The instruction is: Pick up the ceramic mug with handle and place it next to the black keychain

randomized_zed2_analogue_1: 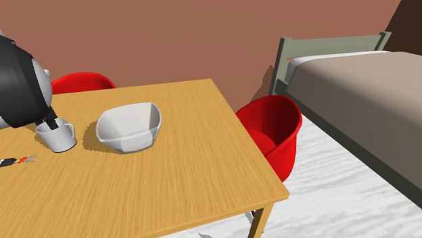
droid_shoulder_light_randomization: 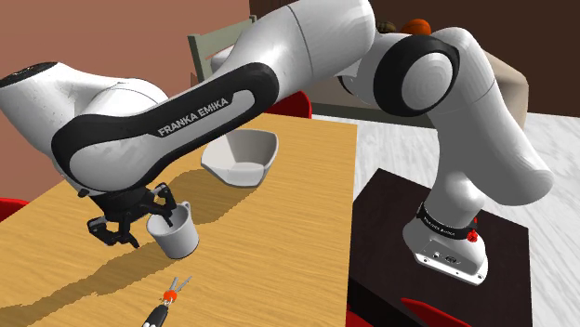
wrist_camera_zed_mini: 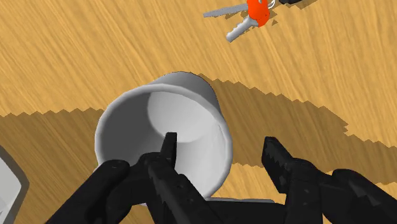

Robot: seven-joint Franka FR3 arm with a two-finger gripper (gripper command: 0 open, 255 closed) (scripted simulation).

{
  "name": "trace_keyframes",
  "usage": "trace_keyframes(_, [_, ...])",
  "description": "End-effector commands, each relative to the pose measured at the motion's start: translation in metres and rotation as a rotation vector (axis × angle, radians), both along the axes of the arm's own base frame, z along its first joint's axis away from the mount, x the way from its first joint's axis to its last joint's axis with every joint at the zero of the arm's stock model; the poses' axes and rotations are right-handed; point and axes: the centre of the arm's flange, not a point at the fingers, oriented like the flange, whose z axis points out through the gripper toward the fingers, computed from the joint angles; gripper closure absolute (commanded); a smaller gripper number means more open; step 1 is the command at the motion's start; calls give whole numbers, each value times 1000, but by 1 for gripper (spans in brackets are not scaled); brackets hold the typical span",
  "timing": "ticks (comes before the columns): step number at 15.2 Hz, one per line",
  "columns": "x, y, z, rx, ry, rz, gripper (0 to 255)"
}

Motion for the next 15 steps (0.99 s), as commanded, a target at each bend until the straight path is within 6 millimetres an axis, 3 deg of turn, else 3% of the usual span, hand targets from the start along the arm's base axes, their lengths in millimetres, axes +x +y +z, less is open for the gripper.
trace_keyframes(1, [0,0,0,0,0,0,0])
trace_keyframes(4, [0,0,0,0,0,0,0])
trace_keyframes(8, [1,3,50,0,0,0,0])
trace_keyframes(15, [1,3,50,0,0,0,0])
